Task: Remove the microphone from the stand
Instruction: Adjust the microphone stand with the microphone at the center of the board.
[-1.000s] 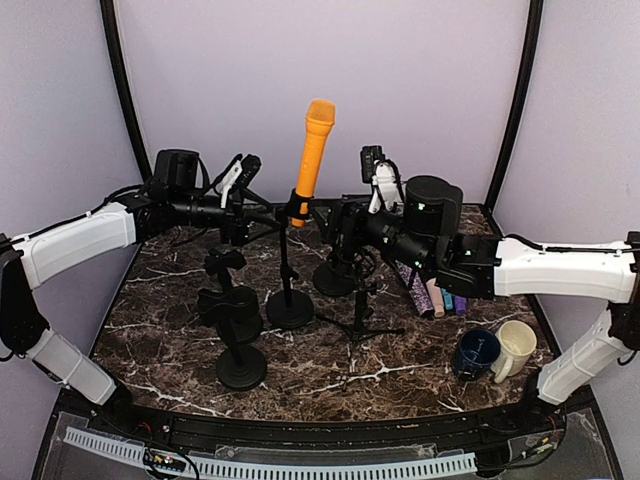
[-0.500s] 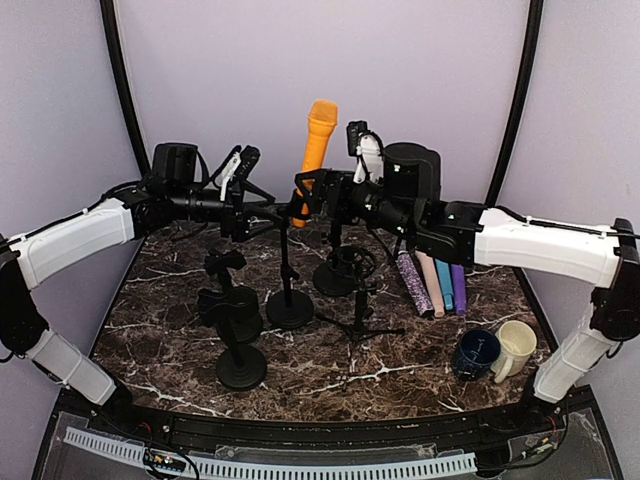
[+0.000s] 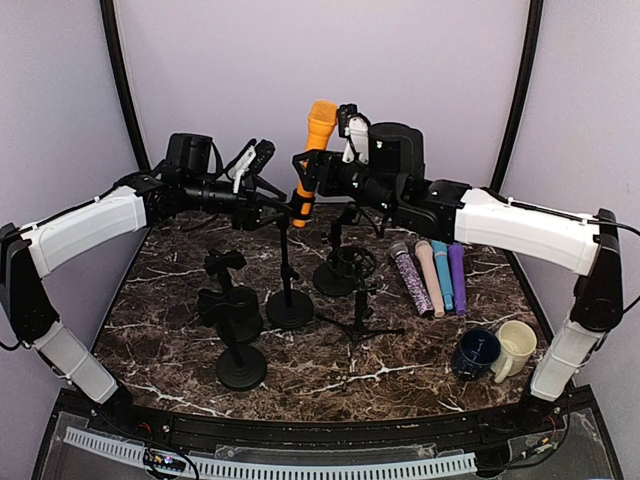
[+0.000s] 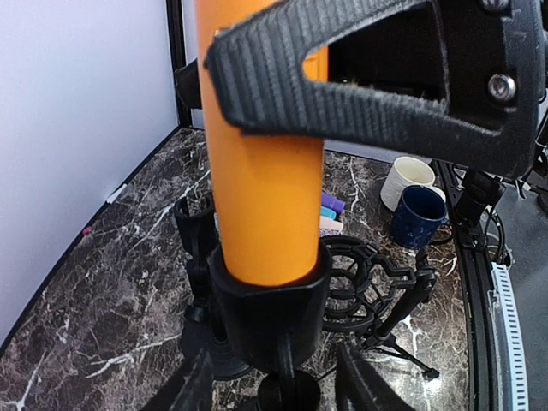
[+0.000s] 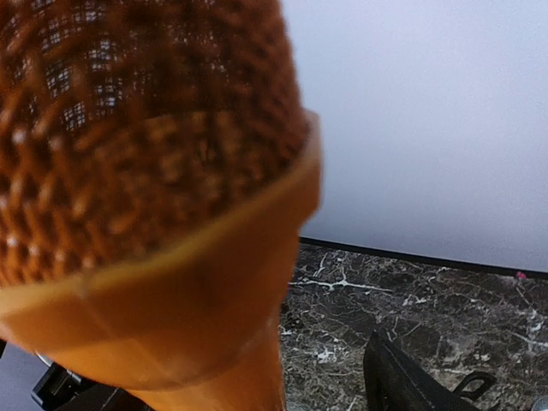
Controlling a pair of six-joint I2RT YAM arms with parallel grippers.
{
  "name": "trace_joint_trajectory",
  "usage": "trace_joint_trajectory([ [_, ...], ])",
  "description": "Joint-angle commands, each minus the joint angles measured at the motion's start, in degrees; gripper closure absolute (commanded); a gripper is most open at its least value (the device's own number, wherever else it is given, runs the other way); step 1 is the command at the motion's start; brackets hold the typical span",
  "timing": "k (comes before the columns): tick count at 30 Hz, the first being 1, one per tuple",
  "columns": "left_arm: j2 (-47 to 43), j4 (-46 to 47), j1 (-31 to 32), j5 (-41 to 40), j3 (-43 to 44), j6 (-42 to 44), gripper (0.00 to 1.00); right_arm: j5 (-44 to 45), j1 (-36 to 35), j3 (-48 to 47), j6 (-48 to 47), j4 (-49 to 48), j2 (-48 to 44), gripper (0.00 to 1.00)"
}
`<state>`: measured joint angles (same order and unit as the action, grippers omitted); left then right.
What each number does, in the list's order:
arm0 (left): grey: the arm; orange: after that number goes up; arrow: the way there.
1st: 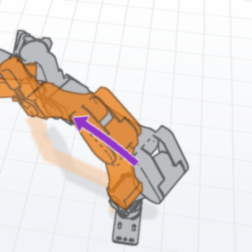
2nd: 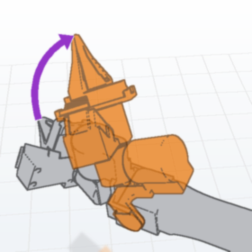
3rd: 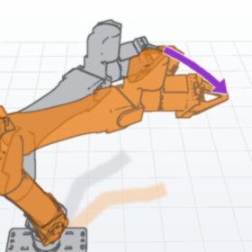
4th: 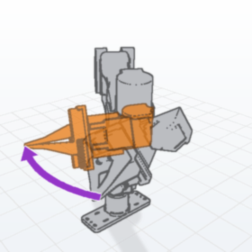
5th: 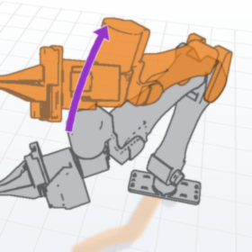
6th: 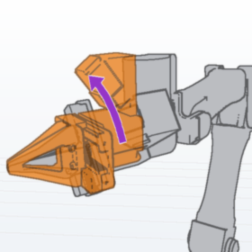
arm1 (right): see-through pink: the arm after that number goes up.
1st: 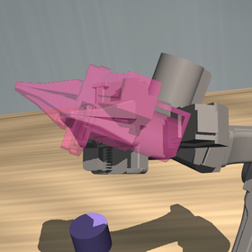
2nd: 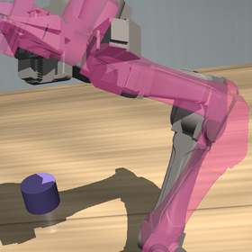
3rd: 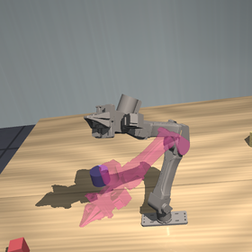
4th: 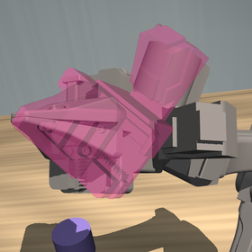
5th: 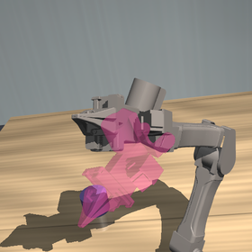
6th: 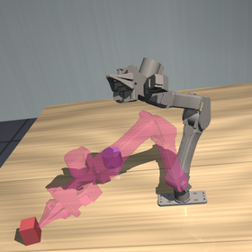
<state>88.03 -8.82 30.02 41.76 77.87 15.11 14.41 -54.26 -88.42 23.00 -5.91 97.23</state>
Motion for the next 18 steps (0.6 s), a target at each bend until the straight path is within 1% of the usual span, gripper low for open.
trace_joint_trajectory([
  [1,0.0,-2.4,0.6,-1.1,0.7,1.9,0.58,0.6,0.3,-2.0,-2.6,-1.0,0.7,0.29],
  [2,-0.3,-2.3,0.7,-1.1,0.0,1.9,0.62,0.3,0.3,-1.7,-2.9,-1.2,0.7,0.33],
  [4,-0.7,-1.8,0.8,-1.1,-1.3,1.9,0.75,-0.7,0.3,-1.2,-3.8,-1.6,0.7,0.43],
  [5,-0.8,-1.7,0.8,-1.0,-1.6,1.9,0.78,-1.1,0.3,-0.9,-4.1,-1.8,0.6,0.47],
  [6,-1.0,-1.7,0.9,-1.0,-2.1,2.1,0.82,-1.4,0.2,-0.6,-4.3,-1.9,0.6,0.53],
  [7,-1.0,-1.8,1.0,-1.0,-2.3,2.3,0.84,-1.7,0.2,-0.3,-4.6,-2.1,0.5,0.58],
  [10,-1.1,-2.6,1.2,-1.4,-3.5,2.8,0.93,-2.4,0.1,1.1,-5.6,-2.4,0.1,0.68],
  [14,-1.4,-2.9,1.4,-2.1,-5.2,3.4,0.99,-2.3,0.0,2.2,-6.7,-1.4,0.0,0.76],
  [18,-1.9,-2.8,1.4,-2.5,-6.8,3.7,1.00,-3.0,-0.1,3.1,-7.3,-0.9,-0.2,0.78],
])
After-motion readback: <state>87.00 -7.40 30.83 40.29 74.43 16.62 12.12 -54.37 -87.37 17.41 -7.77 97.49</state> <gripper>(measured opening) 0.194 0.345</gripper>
